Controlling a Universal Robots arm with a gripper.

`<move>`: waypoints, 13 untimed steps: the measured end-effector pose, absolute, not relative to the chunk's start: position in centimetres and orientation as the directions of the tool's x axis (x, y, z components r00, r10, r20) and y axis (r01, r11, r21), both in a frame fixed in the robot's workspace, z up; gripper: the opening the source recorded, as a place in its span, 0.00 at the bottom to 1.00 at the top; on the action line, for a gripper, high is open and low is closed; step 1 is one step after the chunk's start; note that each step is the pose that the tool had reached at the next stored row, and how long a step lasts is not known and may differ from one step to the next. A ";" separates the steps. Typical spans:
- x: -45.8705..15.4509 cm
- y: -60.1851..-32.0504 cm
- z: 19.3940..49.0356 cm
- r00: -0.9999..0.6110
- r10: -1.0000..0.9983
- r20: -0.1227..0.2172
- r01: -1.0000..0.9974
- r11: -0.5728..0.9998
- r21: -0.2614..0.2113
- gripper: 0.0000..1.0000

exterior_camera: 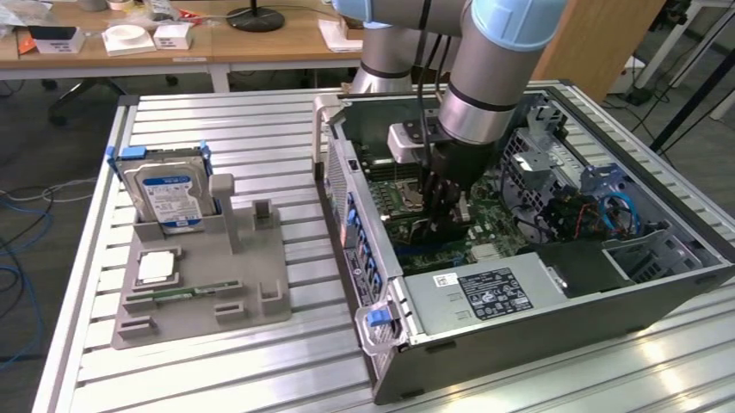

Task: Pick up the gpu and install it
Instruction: 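Insert the gpu into the slot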

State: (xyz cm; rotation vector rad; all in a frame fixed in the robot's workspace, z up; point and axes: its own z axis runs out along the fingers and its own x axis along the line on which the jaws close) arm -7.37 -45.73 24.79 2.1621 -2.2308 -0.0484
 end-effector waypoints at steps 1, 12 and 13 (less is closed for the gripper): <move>-7.4 -45.7 24.8 -0.028 -1.000 0.003 -0.999 0.028 0.047 0.26; -7.4 -45.7 24.5 -0.010 -1.000 0.004 -0.999 0.010 0.047 0.26; -7.4 -45.7 24.4 -0.009 -1.000 0.003 -0.999 0.009 0.046 0.26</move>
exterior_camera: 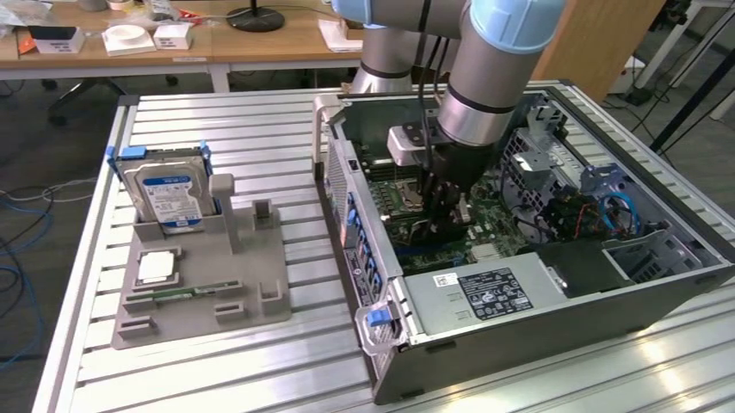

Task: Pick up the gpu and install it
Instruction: 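Insert the gpu into the slot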

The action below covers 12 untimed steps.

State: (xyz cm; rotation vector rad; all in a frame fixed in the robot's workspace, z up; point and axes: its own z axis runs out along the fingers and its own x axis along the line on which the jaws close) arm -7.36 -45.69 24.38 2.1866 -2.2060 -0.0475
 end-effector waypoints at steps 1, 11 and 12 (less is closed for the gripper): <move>-7.4 -45.7 24.3 -0.008 -1.000 0.004 -0.999 0.008 0.047 0.26; -7.4 -45.7 24.2 -0.006 -1.000 0.004 -0.999 0.006 0.047 0.26; -7.4 -45.7 24.2 -0.006 -1.000 0.004 -0.999 0.006 0.047 0.26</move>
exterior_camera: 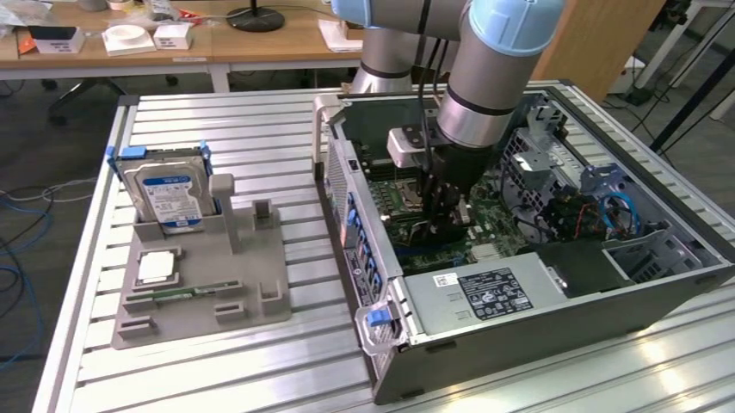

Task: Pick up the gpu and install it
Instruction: 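Insert the gpu into the slot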

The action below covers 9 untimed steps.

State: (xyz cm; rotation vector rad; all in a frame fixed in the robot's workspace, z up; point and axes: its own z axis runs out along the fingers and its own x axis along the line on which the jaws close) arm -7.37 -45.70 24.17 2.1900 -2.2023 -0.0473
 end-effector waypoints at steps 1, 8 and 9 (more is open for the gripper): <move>-7.4 -45.7 24.2 -0.006 -1.000 0.004 -0.999 0.006 0.047 0.26; -7.4 -45.7 23.9 -0.005 -1.000 0.008 -0.999 0.006 0.045 0.26; -7.4 -45.7 23.8 -0.006 -1.000 0.010 -0.999 0.006 0.045 0.26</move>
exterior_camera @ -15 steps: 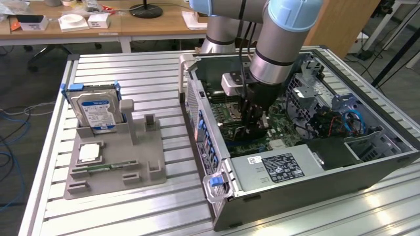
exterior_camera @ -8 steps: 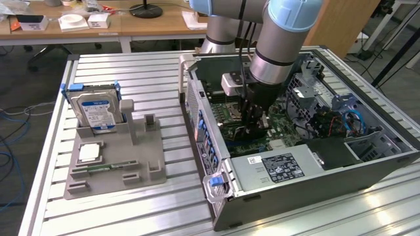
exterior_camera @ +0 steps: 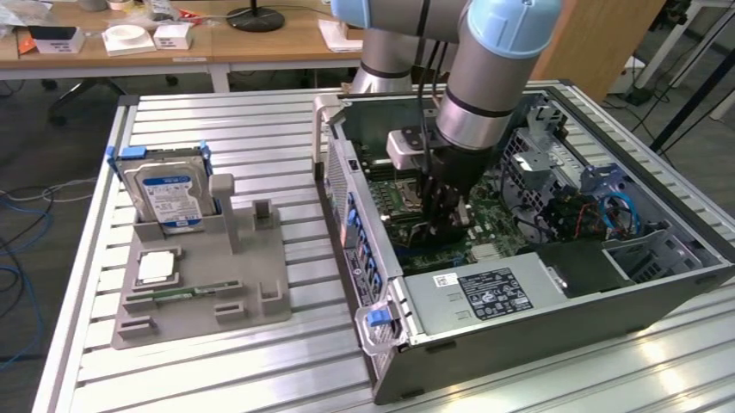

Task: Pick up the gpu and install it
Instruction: 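Insert the gpu into the slot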

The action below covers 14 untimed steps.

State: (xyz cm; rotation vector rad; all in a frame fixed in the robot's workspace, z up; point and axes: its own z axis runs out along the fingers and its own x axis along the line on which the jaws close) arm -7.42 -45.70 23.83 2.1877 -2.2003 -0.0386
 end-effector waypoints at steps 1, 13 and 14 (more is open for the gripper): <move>-7.4 -45.7 23.7 -0.005 -1.000 0.012 -0.999 0.006 0.045 0.26; -7.5 -45.7 23.0 -0.006 -1.000 0.015 -0.999 0.006 0.045 0.26; -7.5 -45.7 23.0 -0.006 -1.000 0.015 -0.999 0.007 0.045 0.26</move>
